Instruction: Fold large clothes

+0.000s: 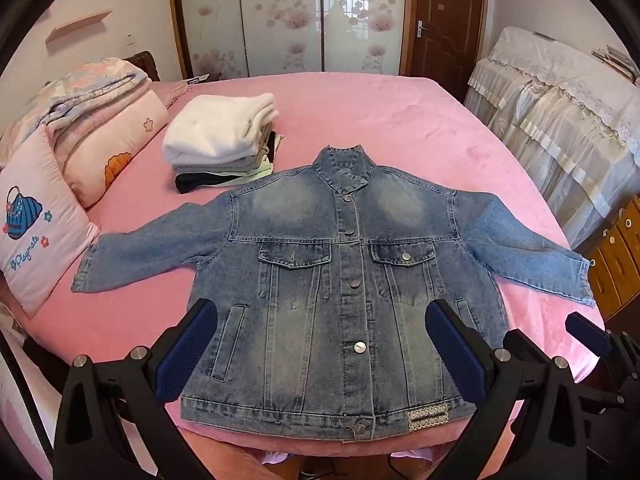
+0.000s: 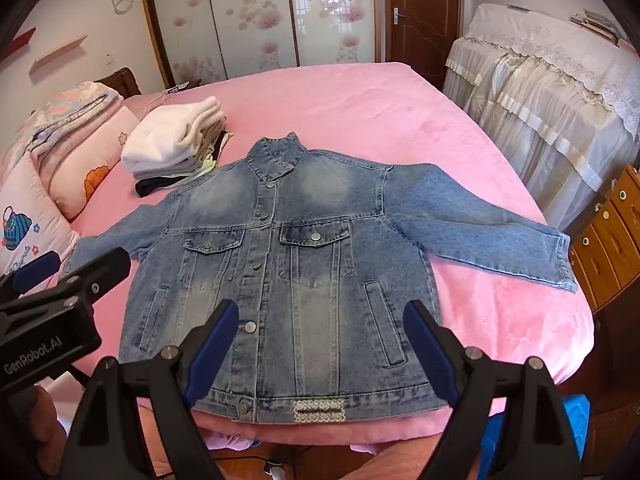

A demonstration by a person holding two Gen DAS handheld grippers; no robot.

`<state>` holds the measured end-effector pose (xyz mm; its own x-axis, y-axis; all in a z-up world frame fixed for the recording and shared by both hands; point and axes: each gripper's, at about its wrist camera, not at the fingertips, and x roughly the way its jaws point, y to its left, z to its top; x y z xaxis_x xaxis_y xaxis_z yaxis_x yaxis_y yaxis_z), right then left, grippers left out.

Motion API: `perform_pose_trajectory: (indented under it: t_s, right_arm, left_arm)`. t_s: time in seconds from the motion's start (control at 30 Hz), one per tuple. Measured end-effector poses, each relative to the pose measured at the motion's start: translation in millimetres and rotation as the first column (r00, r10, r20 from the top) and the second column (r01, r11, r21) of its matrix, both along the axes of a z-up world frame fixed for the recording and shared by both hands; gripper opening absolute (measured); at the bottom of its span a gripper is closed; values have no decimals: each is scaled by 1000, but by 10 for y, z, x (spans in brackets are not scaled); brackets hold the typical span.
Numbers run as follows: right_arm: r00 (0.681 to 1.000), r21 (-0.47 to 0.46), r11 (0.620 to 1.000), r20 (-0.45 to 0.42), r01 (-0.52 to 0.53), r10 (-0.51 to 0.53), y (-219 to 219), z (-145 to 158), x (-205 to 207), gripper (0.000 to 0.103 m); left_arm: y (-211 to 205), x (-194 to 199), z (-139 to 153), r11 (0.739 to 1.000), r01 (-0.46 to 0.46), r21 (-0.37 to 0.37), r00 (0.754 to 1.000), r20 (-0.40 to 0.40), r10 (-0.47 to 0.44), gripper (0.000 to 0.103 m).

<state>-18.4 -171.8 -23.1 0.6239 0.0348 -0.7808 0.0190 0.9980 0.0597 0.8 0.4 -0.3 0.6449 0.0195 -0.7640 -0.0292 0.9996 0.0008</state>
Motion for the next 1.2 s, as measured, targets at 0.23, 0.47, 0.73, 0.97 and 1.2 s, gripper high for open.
perform_pose_trajectory:
  t_s: [0.23,0.47,0.73,0.97,1.2]
  right_arm:
    - [1000,-6,1000,14,-9,9,75,-4,-53,85]
    - [1000,30,999,2,-15,15,-1,13,-77,85]
    - [1000,37,999,-2,-24,24,-12,0,-101,85]
    - [1000,39,999,4,-19,19,-42,-6,-139,85]
    - [1000,44,999,3,-14,14,-61,-34,-154,85]
  left_arm:
    - [55,-146,18,1000,9,-8,1000,20,-9,103]
    - [-35,-179,8,1000,8,14,1000,14,-8,103]
    - [-57,-199,16,1000,0,22,1000,6,0,103]
    - [-93,-225,6,1000,-4,22,1000,-9,4,103]
    - [-117,-249,-26,1000,13,22,1000,-11,-12,103]
